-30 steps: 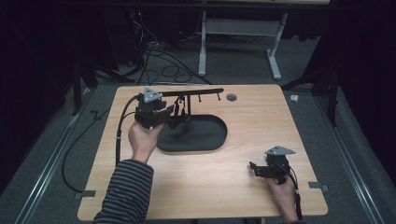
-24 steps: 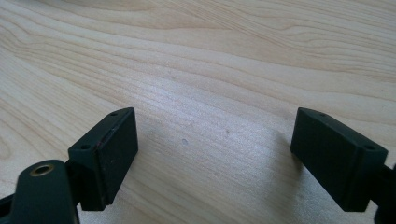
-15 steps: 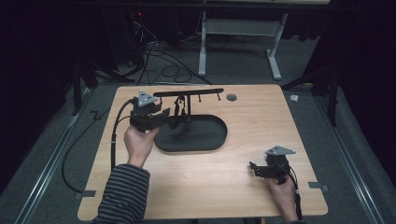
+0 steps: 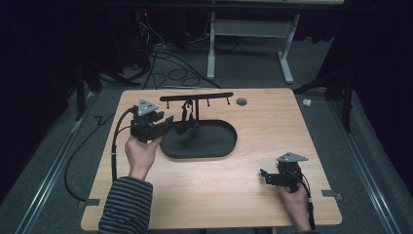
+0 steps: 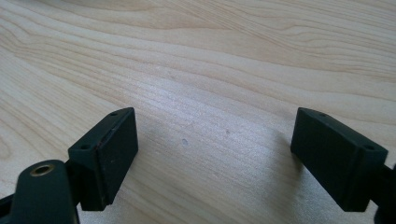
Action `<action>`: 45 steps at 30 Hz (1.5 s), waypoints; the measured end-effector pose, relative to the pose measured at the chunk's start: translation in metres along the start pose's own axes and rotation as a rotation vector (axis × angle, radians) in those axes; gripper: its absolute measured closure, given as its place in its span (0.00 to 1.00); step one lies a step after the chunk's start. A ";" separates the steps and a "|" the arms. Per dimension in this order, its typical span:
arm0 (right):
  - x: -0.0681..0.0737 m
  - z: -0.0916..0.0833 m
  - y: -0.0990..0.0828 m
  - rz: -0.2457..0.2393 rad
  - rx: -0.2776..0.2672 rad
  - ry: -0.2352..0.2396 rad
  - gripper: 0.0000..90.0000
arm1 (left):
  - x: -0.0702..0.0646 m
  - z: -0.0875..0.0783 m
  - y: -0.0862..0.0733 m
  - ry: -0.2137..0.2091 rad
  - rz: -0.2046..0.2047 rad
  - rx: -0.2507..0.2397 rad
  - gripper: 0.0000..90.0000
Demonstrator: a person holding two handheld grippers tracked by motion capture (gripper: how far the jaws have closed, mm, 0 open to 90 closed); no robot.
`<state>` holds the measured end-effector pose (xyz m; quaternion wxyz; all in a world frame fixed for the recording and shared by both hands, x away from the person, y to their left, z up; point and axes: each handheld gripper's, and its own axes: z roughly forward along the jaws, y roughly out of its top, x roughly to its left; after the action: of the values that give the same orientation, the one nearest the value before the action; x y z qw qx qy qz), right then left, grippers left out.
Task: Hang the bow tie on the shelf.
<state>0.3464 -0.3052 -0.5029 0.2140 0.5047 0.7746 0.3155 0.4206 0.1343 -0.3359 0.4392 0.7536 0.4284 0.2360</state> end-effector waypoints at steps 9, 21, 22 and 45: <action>0.000 0.000 0.000 -0.002 -0.001 -0.001 0.18 | -0.003 -0.011 -0.006 -0.008 -0.007 -0.011 0.65; 0.000 0.000 0.000 -0.002 -0.001 -0.001 0.18 | -0.005 -0.020 -0.015 -0.001 0.006 -0.010 0.64; 0.000 0.000 0.000 -0.002 -0.001 -0.001 0.18 | -0.005 -0.021 -0.016 -0.001 0.005 -0.012 0.64; 0.000 0.000 0.000 -0.002 -0.001 -0.001 0.18 | 0.000 -0.045 -0.033 -0.024 -0.036 -0.030 0.61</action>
<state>0.3465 -0.3051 -0.5029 0.2150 0.5041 0.7747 0.3154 0.3727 0.1633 -0.3421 0.4597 0.7418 0.4329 0.2255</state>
